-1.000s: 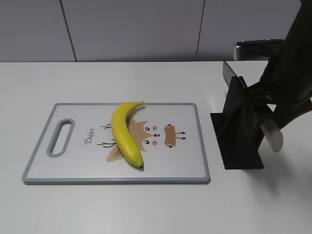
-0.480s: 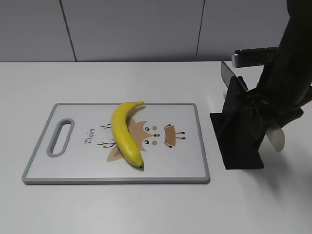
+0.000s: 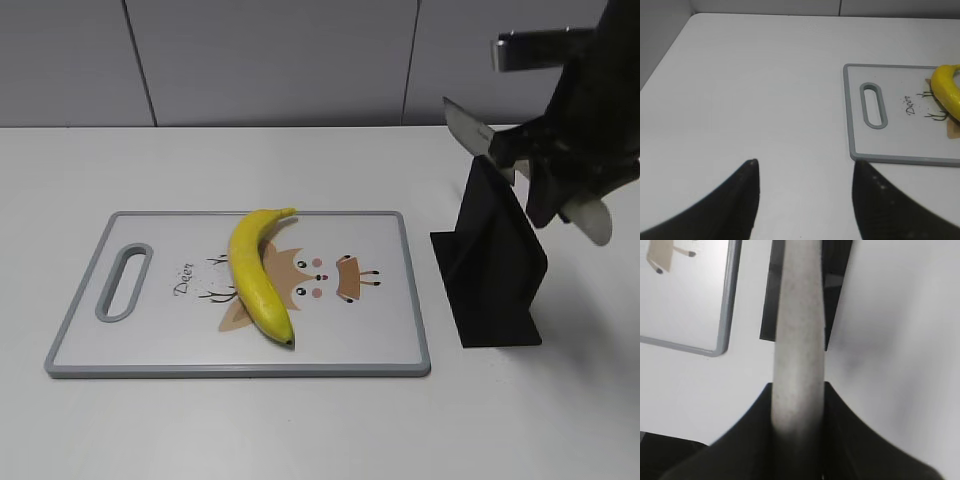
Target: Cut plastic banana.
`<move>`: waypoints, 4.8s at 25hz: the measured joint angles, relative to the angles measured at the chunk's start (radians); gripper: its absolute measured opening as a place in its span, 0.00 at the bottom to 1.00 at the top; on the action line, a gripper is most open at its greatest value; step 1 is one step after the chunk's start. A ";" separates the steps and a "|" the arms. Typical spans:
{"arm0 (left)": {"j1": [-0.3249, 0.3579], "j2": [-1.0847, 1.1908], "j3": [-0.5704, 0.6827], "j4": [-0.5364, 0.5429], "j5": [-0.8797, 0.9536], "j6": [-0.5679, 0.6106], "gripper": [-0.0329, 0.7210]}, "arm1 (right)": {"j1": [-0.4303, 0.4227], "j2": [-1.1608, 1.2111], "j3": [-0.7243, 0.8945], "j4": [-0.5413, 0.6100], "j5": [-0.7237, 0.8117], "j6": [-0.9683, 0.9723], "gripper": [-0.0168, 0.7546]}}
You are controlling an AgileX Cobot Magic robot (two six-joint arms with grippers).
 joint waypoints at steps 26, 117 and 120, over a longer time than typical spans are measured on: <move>-0.008 0.331 -0.095 -0.303 -0.177 0.521 0.80 | 0.003 -0.114 -0.127 0.343 0.021 -0.915 0.25; -0.259 1.784 -0.756 -0.563 -0.285 1.473 0.05 | 0.010 0.449 -0.331 0.424 -0.079 -1.423 0.28; -0.259 1.744 -0.753 -0.562 -0.280 1.474 0.05 | 0.010 0.428 -0.331 0.425 -0.072 -1.423 0.28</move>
